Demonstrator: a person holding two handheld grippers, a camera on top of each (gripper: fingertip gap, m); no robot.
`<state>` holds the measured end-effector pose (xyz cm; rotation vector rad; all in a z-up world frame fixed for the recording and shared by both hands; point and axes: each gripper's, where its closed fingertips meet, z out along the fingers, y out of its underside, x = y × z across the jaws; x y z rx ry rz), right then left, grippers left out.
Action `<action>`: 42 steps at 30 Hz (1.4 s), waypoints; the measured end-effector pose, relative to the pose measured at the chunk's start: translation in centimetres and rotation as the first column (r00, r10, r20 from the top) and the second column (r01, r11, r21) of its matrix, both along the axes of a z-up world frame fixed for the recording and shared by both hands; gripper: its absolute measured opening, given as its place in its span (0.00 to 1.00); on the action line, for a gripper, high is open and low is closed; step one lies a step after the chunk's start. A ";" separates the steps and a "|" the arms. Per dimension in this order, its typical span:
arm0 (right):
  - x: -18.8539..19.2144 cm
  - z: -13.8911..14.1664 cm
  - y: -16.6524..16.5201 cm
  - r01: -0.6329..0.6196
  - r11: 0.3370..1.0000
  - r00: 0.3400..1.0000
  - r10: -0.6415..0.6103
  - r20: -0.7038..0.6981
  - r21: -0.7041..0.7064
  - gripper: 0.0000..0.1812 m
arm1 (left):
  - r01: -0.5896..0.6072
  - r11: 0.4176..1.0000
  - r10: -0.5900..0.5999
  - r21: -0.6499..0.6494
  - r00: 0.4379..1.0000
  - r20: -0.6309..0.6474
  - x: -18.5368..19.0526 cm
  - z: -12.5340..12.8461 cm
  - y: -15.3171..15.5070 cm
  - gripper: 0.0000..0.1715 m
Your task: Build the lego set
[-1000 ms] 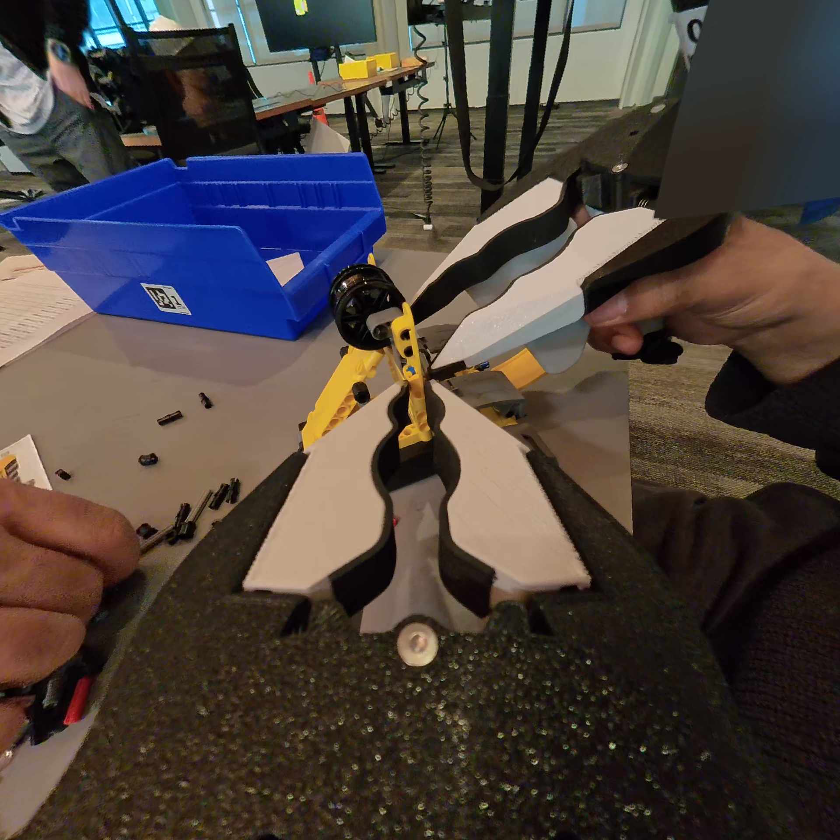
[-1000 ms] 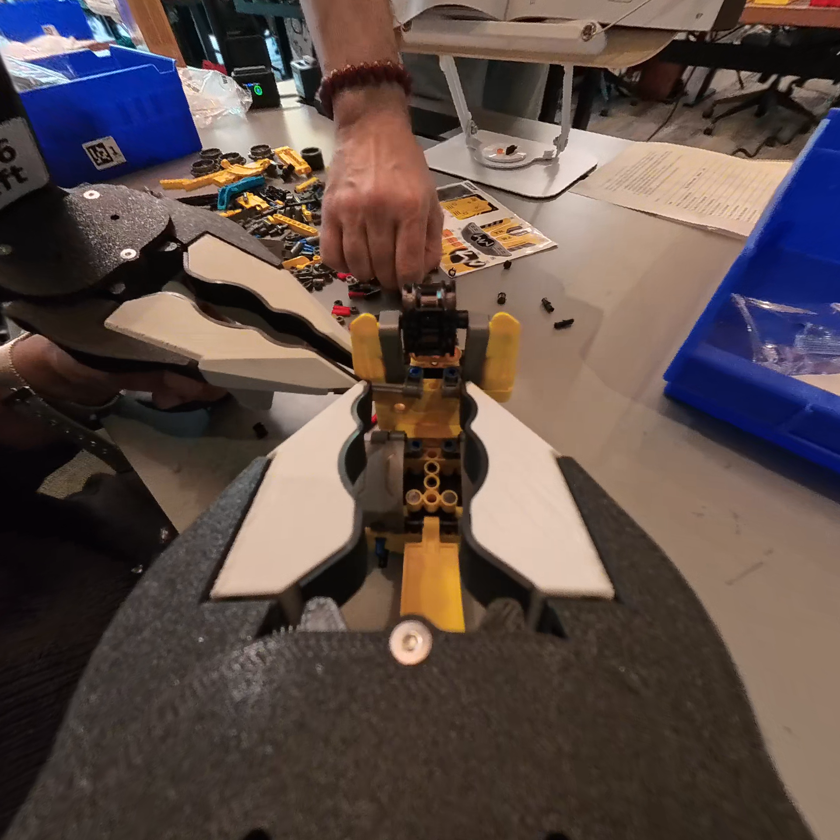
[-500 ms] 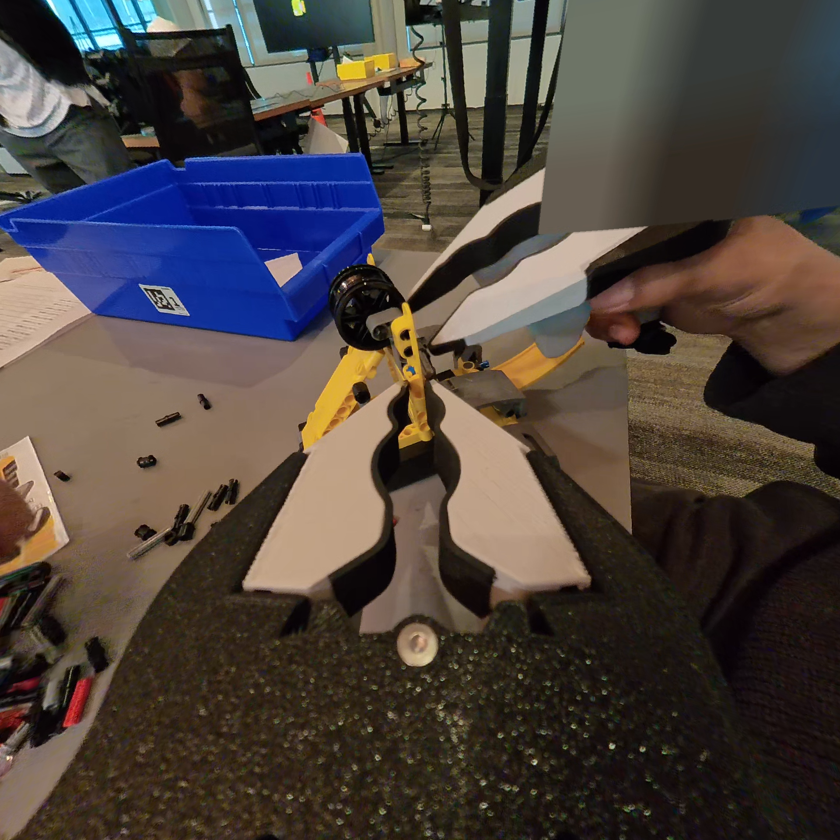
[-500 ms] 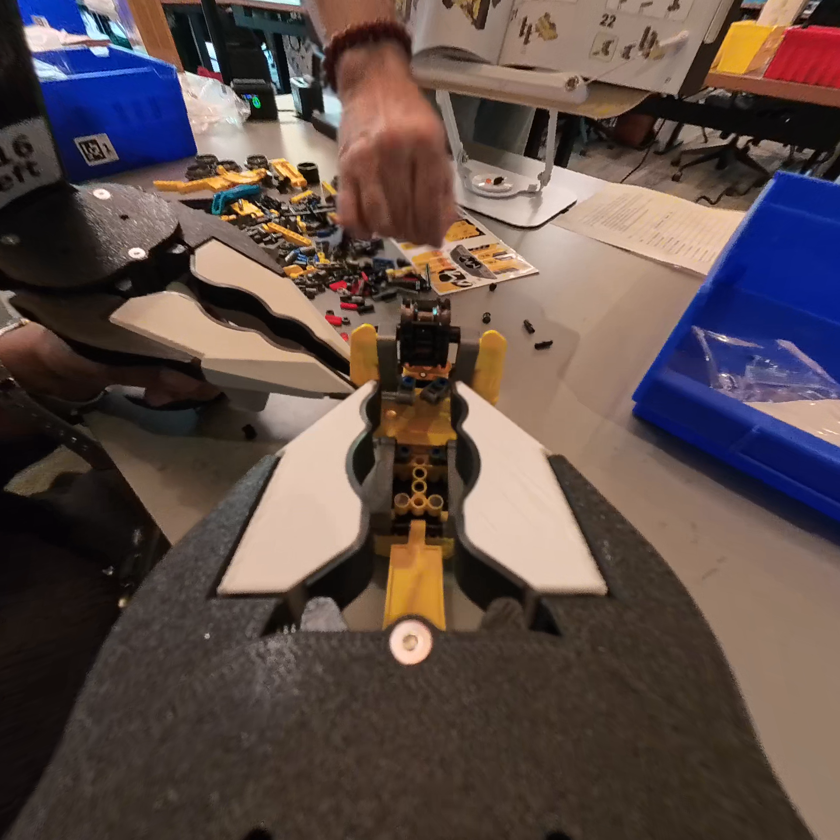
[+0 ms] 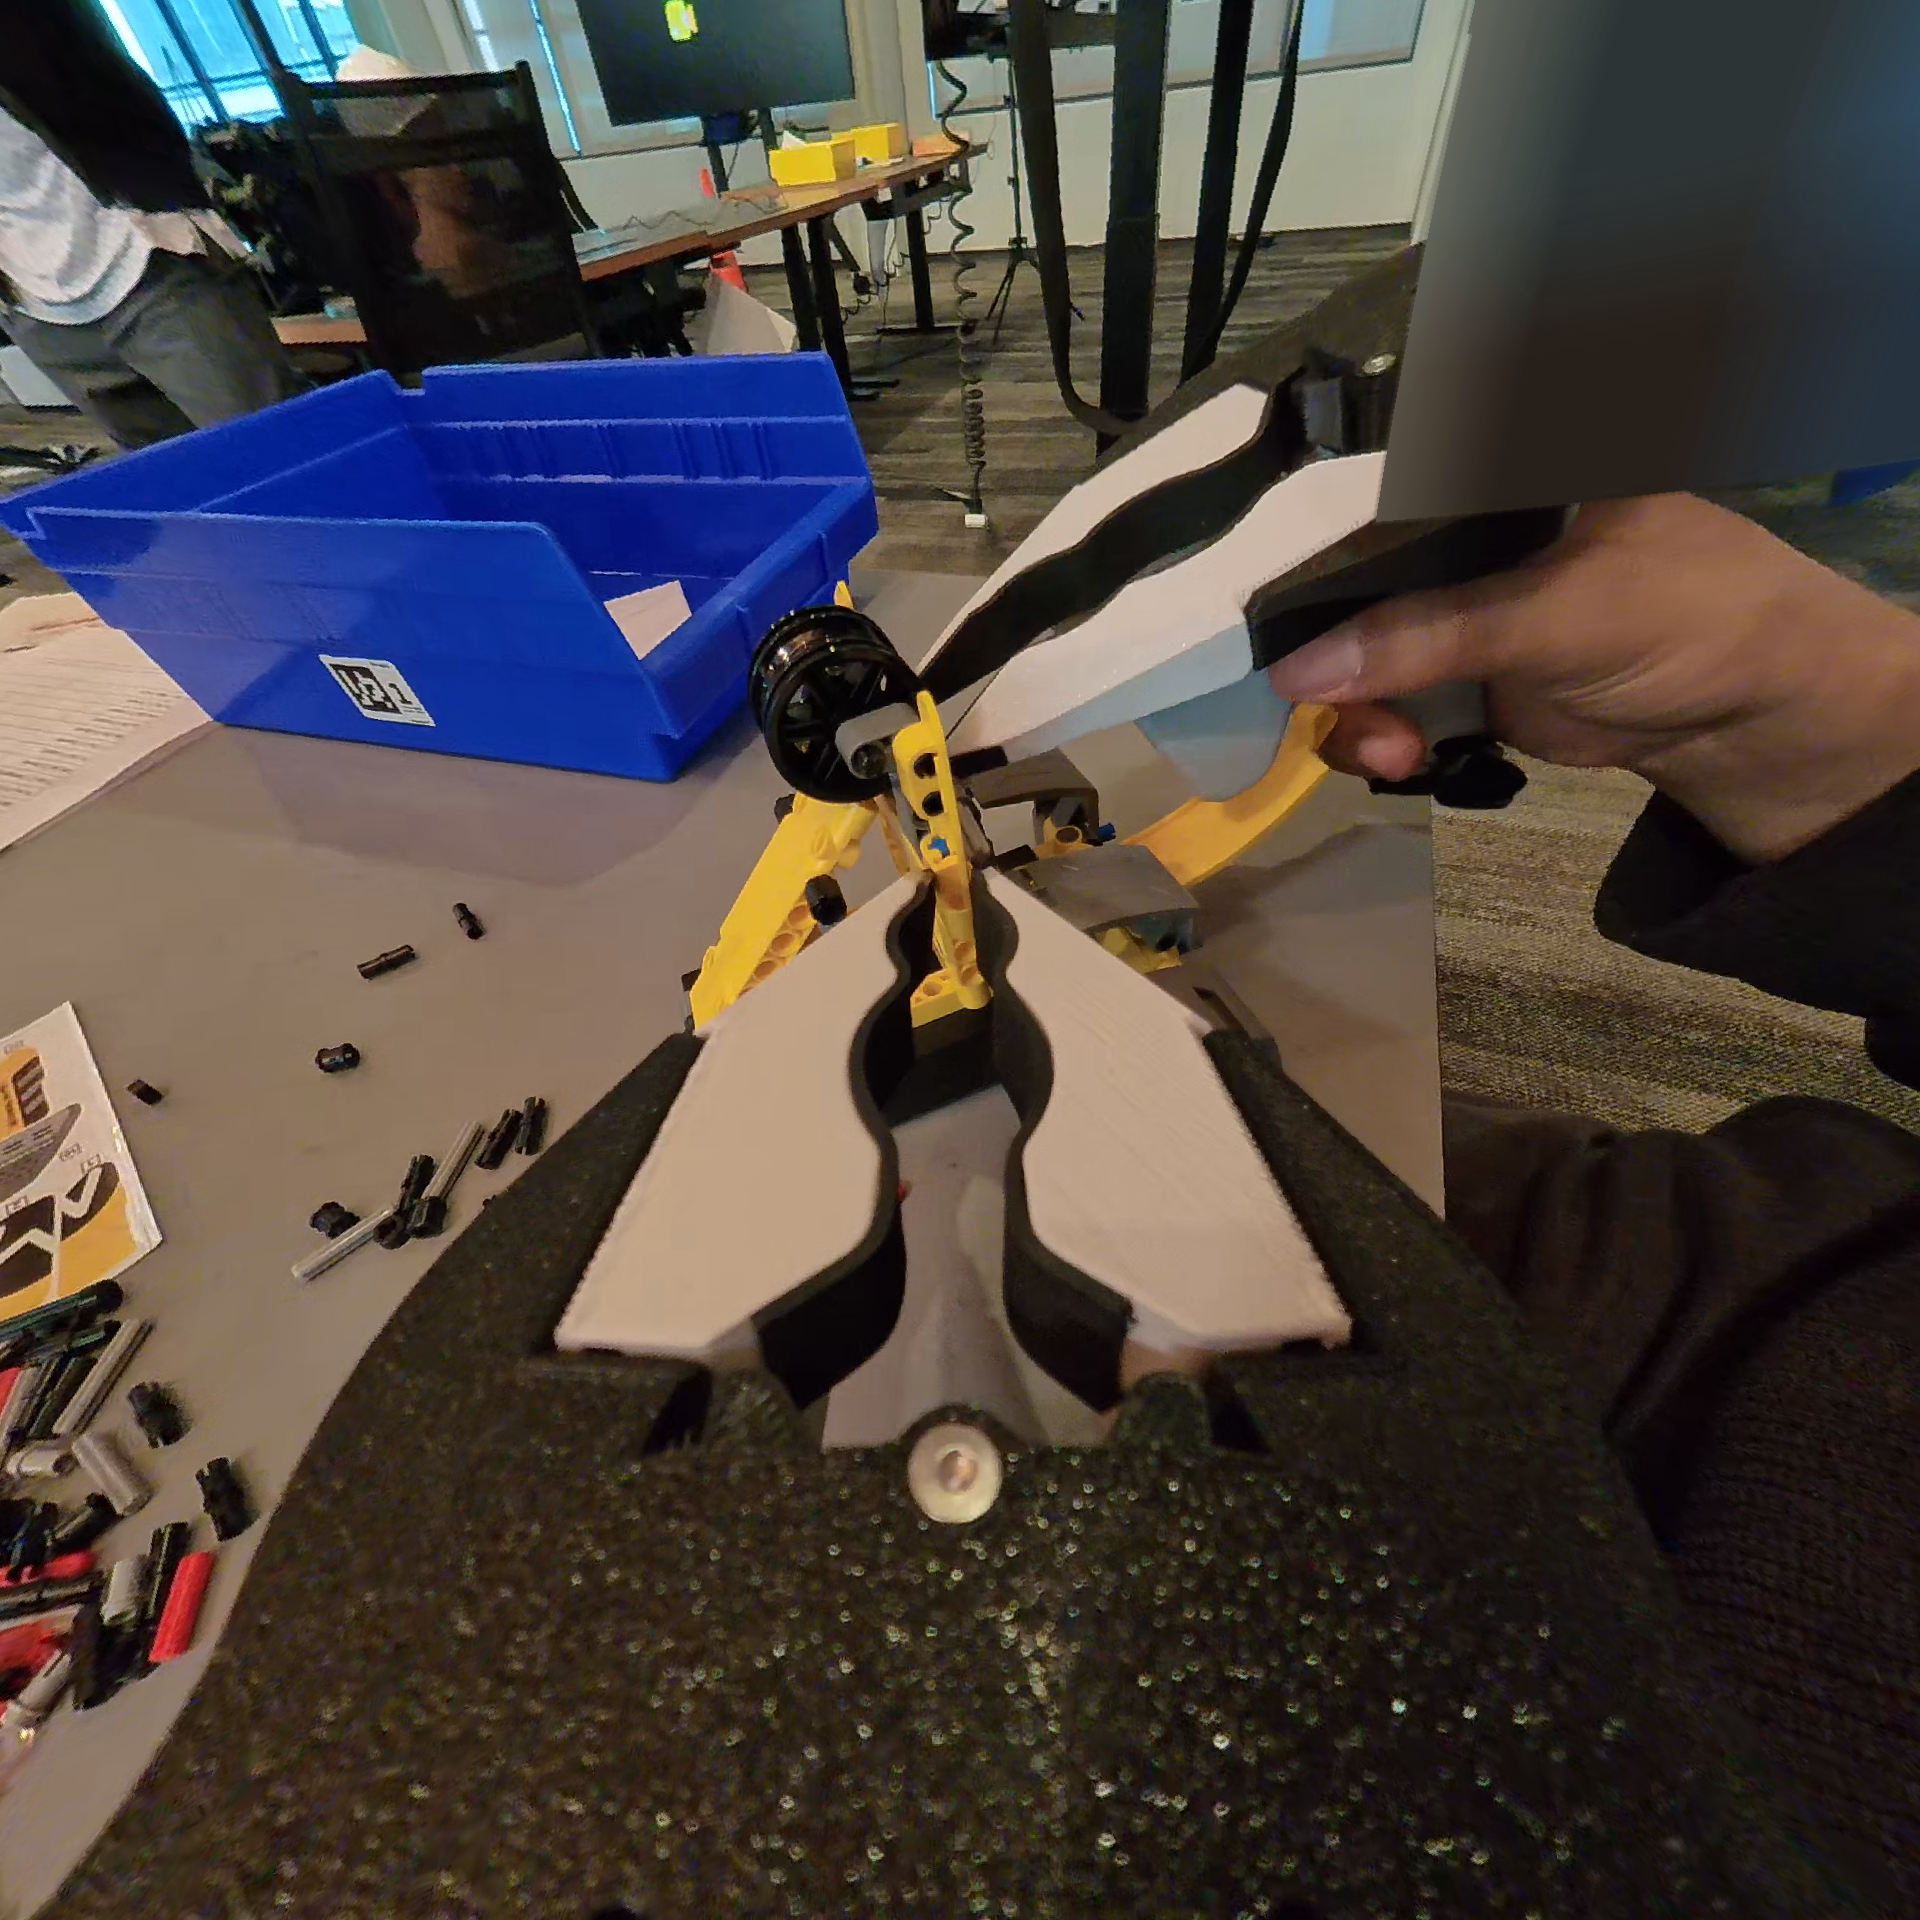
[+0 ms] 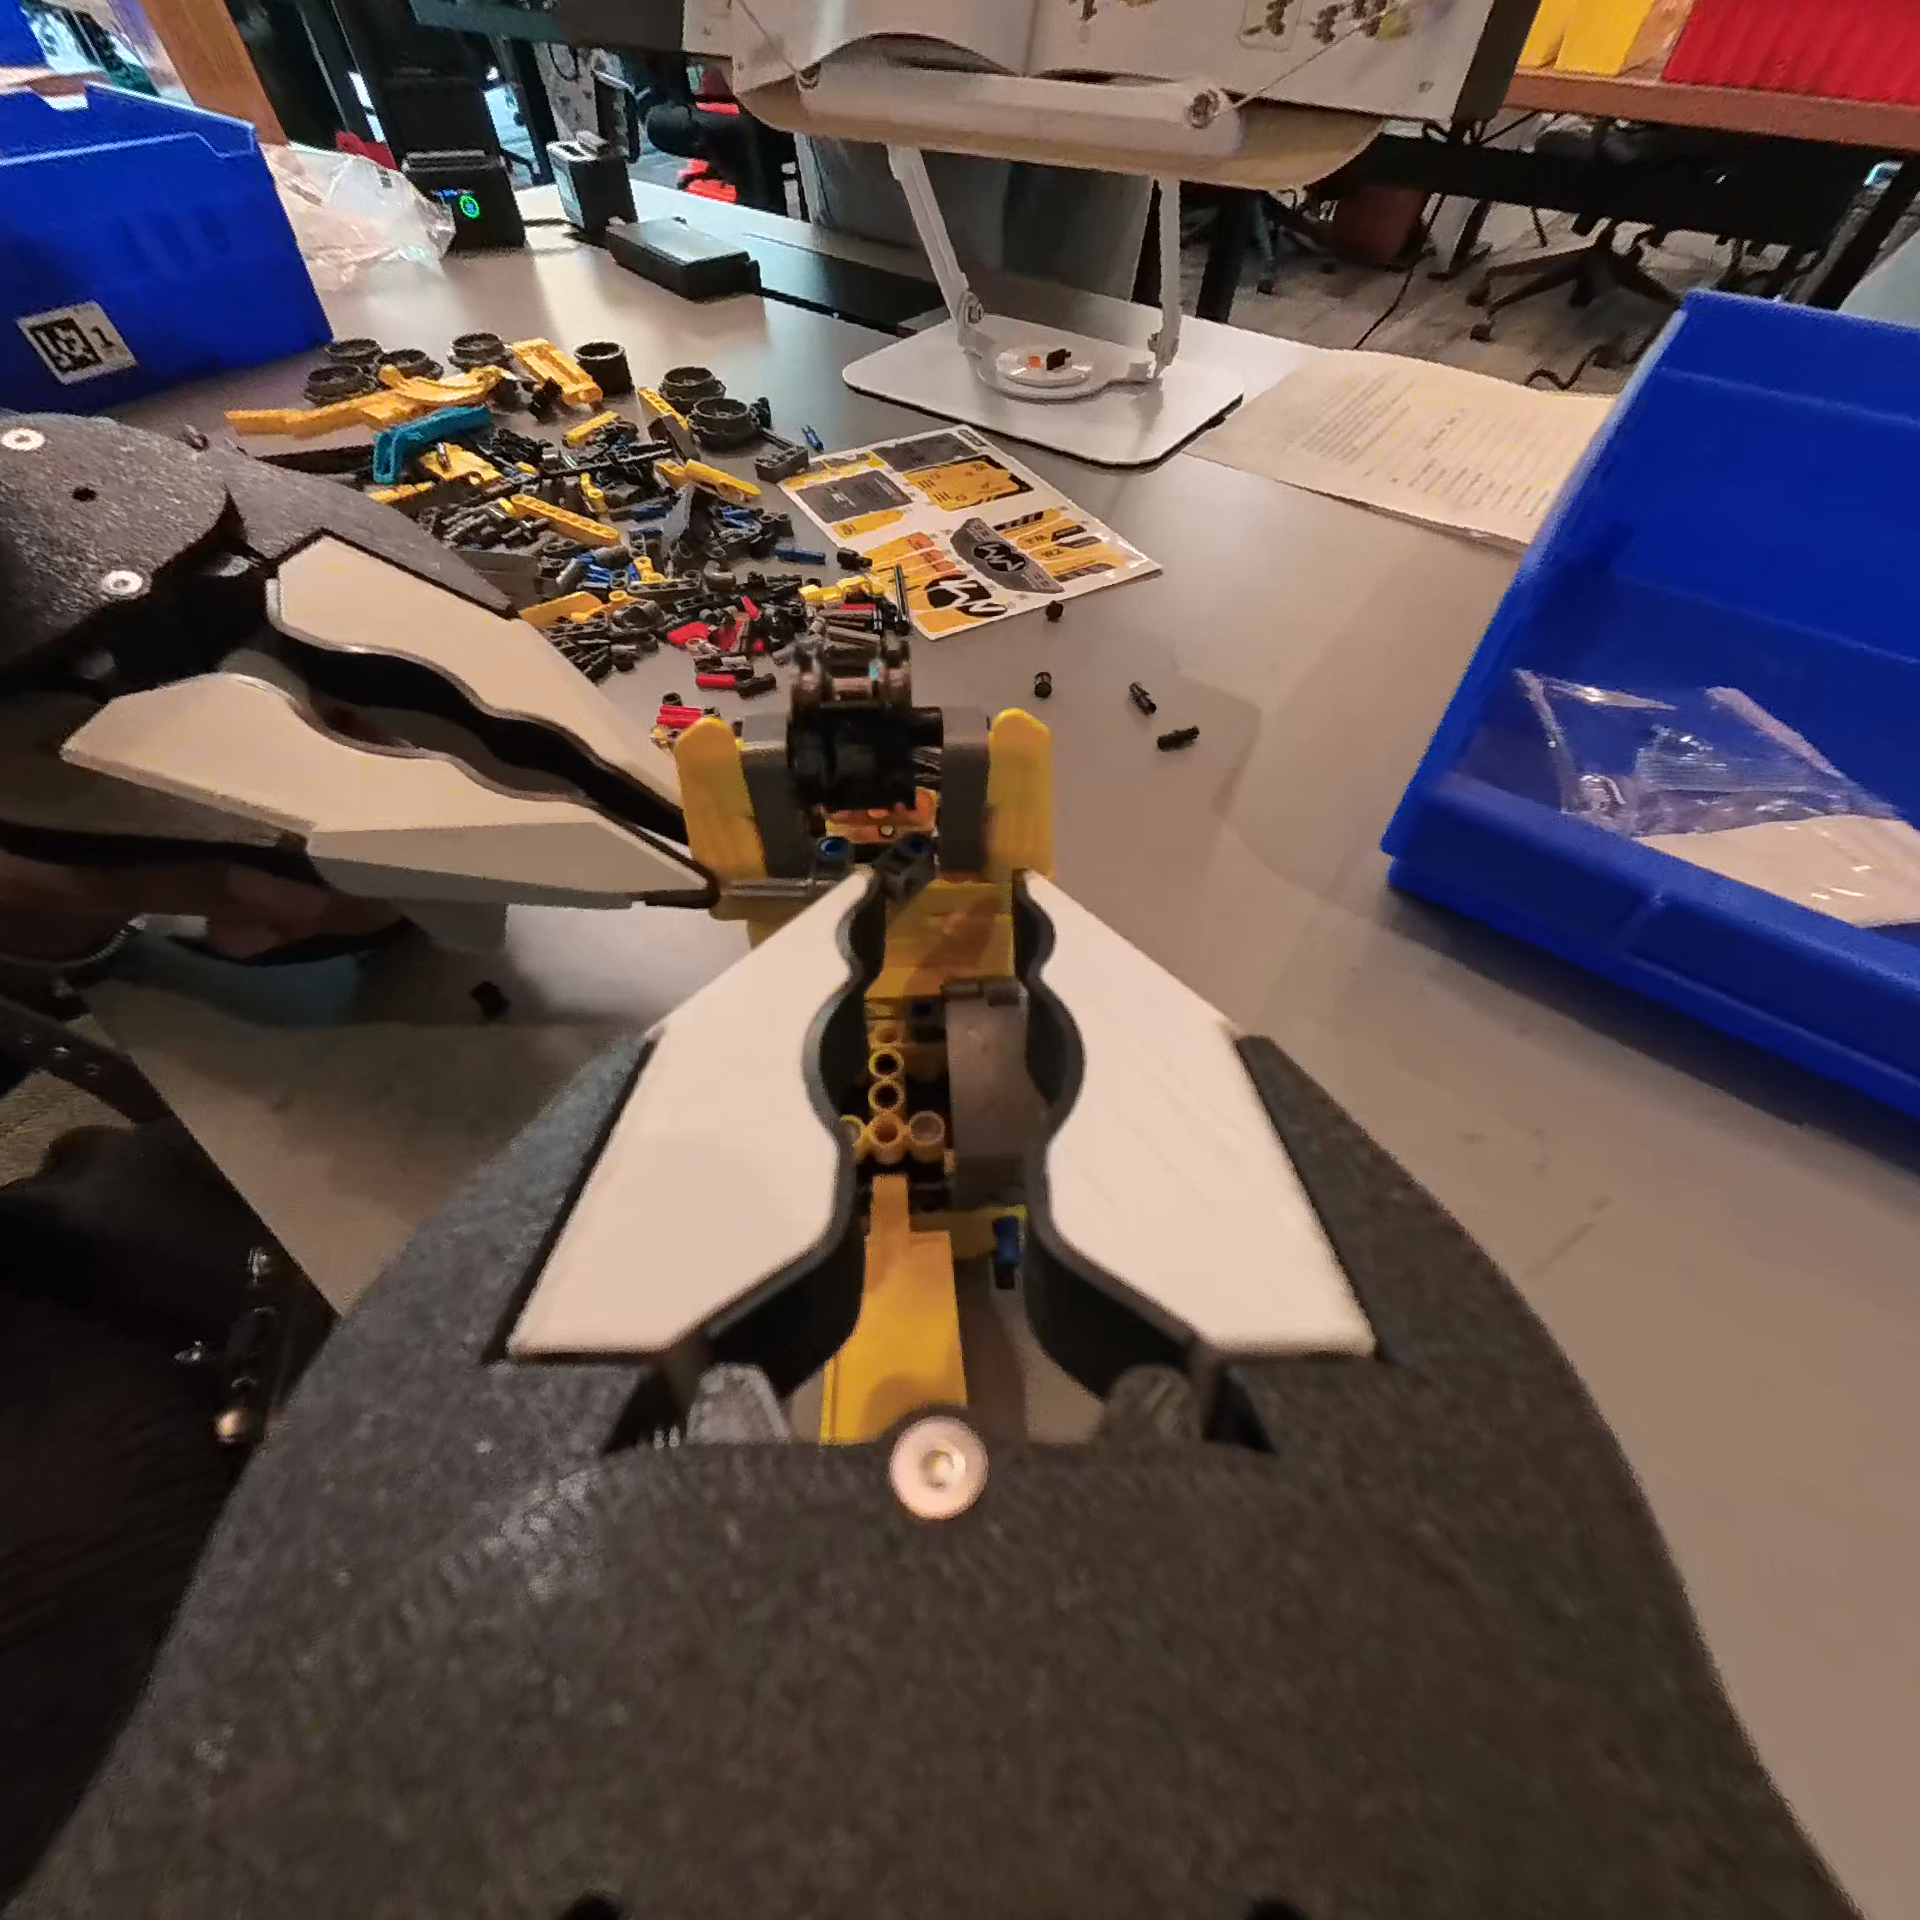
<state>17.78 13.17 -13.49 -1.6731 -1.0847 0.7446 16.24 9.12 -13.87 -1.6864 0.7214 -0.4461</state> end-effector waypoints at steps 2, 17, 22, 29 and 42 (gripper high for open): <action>0.1 0.0 0.0 0.001 1.000 1.000 -0.001 0.004 -0.002 0.13 | -0.001 1.000 0.001 0.000 1.000 0.000 0.0 0.0 0.0 0.03; 0.6 -0.1 0.6 0.035 0.999 0.999 -0.036 0.025 0.013 0.10 | -0.004 1.000 0.004 0.003 1.000 -0.005 0.0 0.0 0.0 0.03; 0.9 0.1 0.6 0.034 0.999 0.999 -0.035 0.026 0.040 0.06 | -0.005 1.000 0.005 0.004 1.000 -0.005 0.0 0.0 0.0 0.03; 0.1 0.4 -1.0 -0.099 0.993 0.993 0.095 -0.066 -0.063 0.13 | -0.008 1.000 0.008 0.006 1.000 -0.007 0.0 0.0 0.0 0.03; -1.1 0.6 -3.2 -0.130 0.991 0.991 0.130 0.014 0.023 0.16 | -0.016 1.000 0.016 0.014 1.000 -0.016 0.0 0.0 0.1 0.03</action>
